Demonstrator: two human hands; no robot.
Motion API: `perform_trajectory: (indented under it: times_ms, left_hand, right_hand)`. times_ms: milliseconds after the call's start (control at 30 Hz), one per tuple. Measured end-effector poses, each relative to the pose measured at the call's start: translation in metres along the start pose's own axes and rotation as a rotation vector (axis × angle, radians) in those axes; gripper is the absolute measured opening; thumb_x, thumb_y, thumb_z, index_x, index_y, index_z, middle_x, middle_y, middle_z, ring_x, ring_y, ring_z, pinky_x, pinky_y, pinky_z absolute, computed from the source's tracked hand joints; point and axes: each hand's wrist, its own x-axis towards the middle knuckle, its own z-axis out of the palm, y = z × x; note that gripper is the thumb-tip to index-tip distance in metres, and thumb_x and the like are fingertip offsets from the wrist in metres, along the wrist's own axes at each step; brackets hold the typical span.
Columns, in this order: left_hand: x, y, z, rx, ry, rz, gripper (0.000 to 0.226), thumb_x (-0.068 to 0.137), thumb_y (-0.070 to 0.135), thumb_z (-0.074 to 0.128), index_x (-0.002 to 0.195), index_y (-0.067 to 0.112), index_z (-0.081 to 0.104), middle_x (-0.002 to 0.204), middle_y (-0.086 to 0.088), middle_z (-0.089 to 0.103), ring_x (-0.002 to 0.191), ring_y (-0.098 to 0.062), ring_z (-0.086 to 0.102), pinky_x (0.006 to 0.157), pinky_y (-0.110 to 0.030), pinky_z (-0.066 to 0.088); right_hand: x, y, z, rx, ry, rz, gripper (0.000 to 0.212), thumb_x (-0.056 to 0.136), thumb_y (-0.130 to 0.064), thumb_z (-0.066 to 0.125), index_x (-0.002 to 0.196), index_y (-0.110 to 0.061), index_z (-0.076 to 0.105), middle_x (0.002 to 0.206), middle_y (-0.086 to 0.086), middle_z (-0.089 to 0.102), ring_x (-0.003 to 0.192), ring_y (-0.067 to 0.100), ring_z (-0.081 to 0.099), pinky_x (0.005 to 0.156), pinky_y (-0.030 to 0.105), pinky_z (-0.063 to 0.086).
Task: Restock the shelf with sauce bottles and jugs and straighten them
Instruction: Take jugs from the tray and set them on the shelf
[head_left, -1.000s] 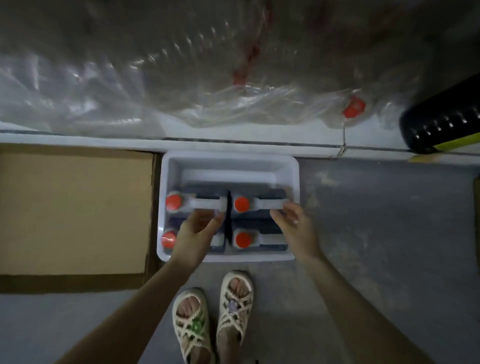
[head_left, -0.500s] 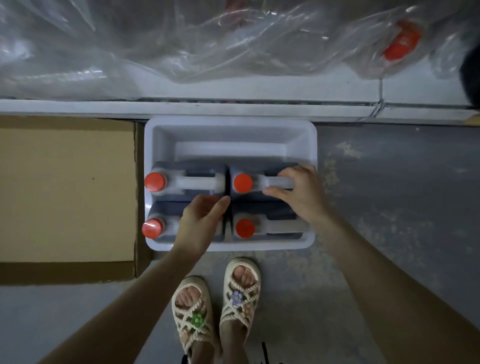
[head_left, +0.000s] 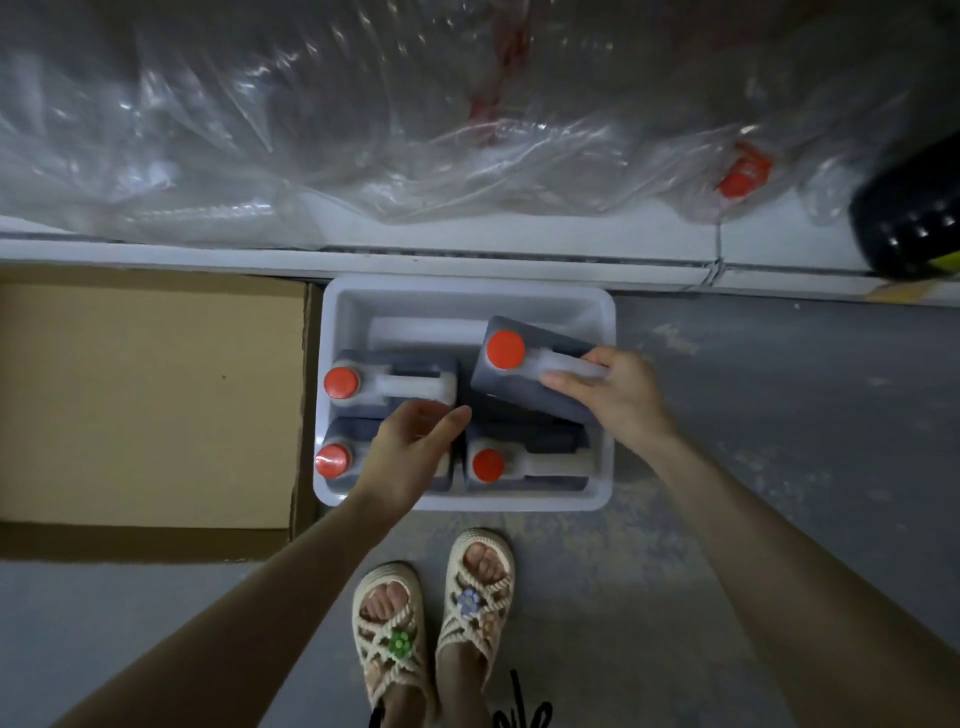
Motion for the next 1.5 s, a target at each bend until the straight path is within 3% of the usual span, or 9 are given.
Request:
perform_trajectory:
  times_ms: [200,433,500,700,967,1067,1200,1333,1500]
  left_hand:
    - [-0.045,0.068,-0.017,-0.051,-0.162,0.108,0.038,0.084,0.033,0.067,0.116,0.019,0.052,0.106,-0.001,0.063,0.099,-0.017,0.064,0.082,-0.030,0.054]
    - [-0.124,0.174,-0.031,0.098,-0.259,0.367,0.090,0.070,0.012,0.082,0.144,0.020,0.030,0.132,0.005,0.046,0.118,-0.015,0.050,0.084,-0.021,0.049]
    - [-0.150,0.201,-0.035,0.153,-0.302,0.465,0.102,0.065,0.009,0.086,0.147,0.019,0.027,0.141,0.002,0.043,0.125,-0.017,0.048,0.084,-0.020,0.050]
    - [-0.258,0.297,-0.053,0.058,-0.349,0.682,0.102,0.062,-0.017,0.078,0.147,0.008,0.027,0.137,-0.006,0.050,0.117,-0.013,0.054,0.079,-0.013,0.051]
    - [-0.399,0.430,-0.099,0.043,-0.290,0.910,0.089,0.054,-0.002,0.090,0.128,0.019,0.044,0.114,0.010,0.062,0.092,0.008,0.063,0.071,-0.011,0.050]
    - [-0.442,0.470,-0.115,0.039,-0.304,0.949,0.091,0.052,0.006,0.093,0.127,0.024,0.044,0.112,0.009,0.064,0.091,0.004,0.066,0.071,-0.014,0.052]
    - [-0.481,0.513,-0.128,0.075,-0.240,1.005,0.112,0.036,0.034,0.094,0.135,0.022,0.042,0.122,0.006,0.061,0.109,-0.010,0.060,0.092,-0.031,0.050]
    - [-0.497,0.545,-0.128,0.039,-0.192,1.064,0.095,0.049,0.020,0.095,0.130,0.020,0.047,0.117,0.008,0.061,0.105,-0.006,0.060,0.082,-0.021,0.052]
    - [-0.484,0.579,-0.118,0.001,-0.173,1.051,0.109,0.039,0.034,0.090,0.137,0.020,0.044,0.121,0.004,0.062,0.109,-0.013,0.061,0.090,-0.036,0.053]
  right_hand:
    - [-0.042,-0.064,-0.058,0.052,0.069,0.023,0.037,0.075,-0.027,0.081,0.055,-0.020,0.050,0.043,-0.012,0.048,0.043,-0.001,0.045,0.046,0.014,0.033]
    - [-0.134,-0.166,-0.146,0.091,0.152,-0.039,0.044,0.066,-0.032,0.086,0.052,-0.012,0.050,0.044,-0.007,0.042,0.045,0.004,0.040,0.048,0.021,0.033]
    - [-0.165,-0.199,-0.173,0.109,0.169,-0.076,0.048,0.062,-0.036,0.087,0.056,-0.003,0.053,0.050,0.007,0.045,0.051,0.007,0.042,0.053,0.026,0.034]
    - [-0.267,-0.322,-0.260,0.126,0.190,-0.217,0.044,0.058,-0.037,0.088,0.060,-0.007,0.056,0.057,0.005,0.044,0.054,0.010,0.044,0.056,0.030,0.032]
    - [-0.387,-0.468,-0.357,0.075,0.304,-0.425,0.035,0.062,-0.033,0.088,0.054,-0.012,0.061,0.048,-0.006,0.055,0.045,0.004,0.047,0.048,0.021,0.035]
    - [-0.423,-0.509,-0.383,0.037,0.381,-0.495,0.035,0.062,-0.031,0.088,0.069,-0.002,0.069,0.056,-0.005,0.061,0.052,0.003,0.052,0.050,0.019,0.038]
    - [-0.453,-0.550,-0.407,0.049,0.495,-0.597,0.026,0.062,-0.032,0.089,0.061,-0.020,0.066,0.053,-0.014,0.062,0.055,-0.003,0.055,0.052,0.016,0.042]
    - [-0.453,-0.570,-0.426,0.118,0.606,-0.655,0.033,0.057,-0.039,0.090,0.074,-0.017,0.072,0.077,-0.003,0.071,0.078,0.013,0.067,0.067,0.031,0.052]
    - [-0.424,-0.587,-0.452,0.155,0.604,-0.687,0.027,0.059,-0.033,0.090,0.069,-0.022,0.068,0.076,-0.006,0.068,0.073,0.008,0.065,0.063,0.026,0.052]
